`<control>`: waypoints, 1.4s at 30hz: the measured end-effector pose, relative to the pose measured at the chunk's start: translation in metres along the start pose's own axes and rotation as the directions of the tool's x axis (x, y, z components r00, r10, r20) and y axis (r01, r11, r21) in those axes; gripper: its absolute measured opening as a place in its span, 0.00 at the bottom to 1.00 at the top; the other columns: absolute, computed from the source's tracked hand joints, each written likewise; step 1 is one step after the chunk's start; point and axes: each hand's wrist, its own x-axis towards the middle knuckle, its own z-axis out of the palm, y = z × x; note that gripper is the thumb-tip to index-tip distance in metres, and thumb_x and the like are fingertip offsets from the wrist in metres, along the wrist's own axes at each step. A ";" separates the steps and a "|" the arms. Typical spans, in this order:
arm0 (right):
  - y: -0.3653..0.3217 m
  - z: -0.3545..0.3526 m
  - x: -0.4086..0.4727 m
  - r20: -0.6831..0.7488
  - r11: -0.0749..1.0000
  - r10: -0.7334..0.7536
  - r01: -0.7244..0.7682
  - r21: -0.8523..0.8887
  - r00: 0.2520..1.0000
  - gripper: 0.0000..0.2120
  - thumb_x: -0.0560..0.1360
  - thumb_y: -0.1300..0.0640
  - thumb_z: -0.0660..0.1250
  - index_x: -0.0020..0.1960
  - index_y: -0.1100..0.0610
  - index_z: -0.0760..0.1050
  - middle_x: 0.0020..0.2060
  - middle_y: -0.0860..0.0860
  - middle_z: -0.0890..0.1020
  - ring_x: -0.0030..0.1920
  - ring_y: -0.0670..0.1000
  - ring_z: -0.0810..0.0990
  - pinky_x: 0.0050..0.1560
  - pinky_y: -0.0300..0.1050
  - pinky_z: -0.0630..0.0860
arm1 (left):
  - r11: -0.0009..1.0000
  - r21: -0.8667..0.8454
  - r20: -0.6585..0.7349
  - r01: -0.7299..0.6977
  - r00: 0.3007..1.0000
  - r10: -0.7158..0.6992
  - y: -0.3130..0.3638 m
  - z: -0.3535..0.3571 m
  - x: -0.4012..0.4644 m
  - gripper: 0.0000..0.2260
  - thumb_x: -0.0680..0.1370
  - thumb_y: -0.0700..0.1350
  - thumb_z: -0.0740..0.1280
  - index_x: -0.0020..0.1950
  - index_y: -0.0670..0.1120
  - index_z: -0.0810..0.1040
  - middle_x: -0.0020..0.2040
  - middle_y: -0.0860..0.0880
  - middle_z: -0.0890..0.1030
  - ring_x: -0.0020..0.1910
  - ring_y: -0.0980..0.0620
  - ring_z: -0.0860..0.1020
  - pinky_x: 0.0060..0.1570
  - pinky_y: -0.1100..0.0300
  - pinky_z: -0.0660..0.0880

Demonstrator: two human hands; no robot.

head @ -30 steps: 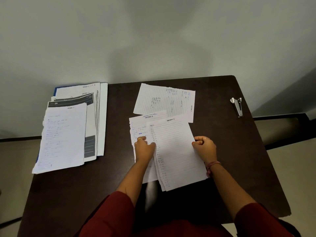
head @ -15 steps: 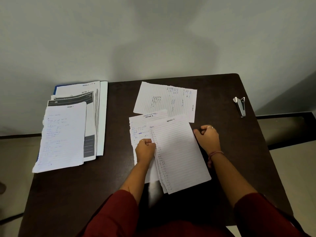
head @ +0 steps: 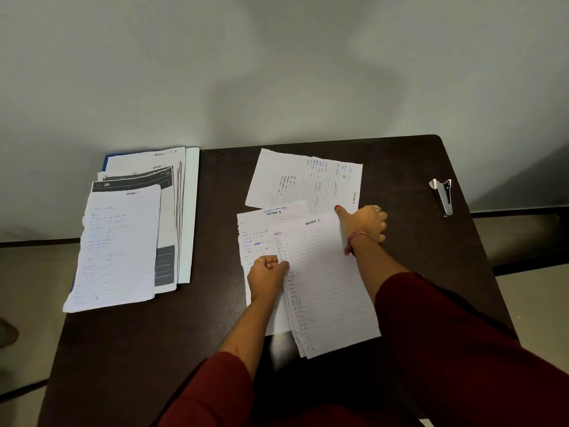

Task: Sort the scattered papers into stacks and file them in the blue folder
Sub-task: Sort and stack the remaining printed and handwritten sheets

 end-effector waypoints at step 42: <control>-0.003 -0.202 -0.075 -0.310 0.468 -0.616 0.653 0.596 0.724 0.12 0.78 0.54 0.65 0.57 0.60 0.78 0.45 0.47 0.82 0.41 0.38 0.80 0.43 0.34 0.76 | 0.807 -0.585 0.074 -0.077 0.986 0.148 -0.002 -0.100 -0.038 0.06 0.81 0.36 0.60 0.54 0.43 0.74 0.50 0.45 0.81 0.47 0.50 0.79 0.53 0.55 0.76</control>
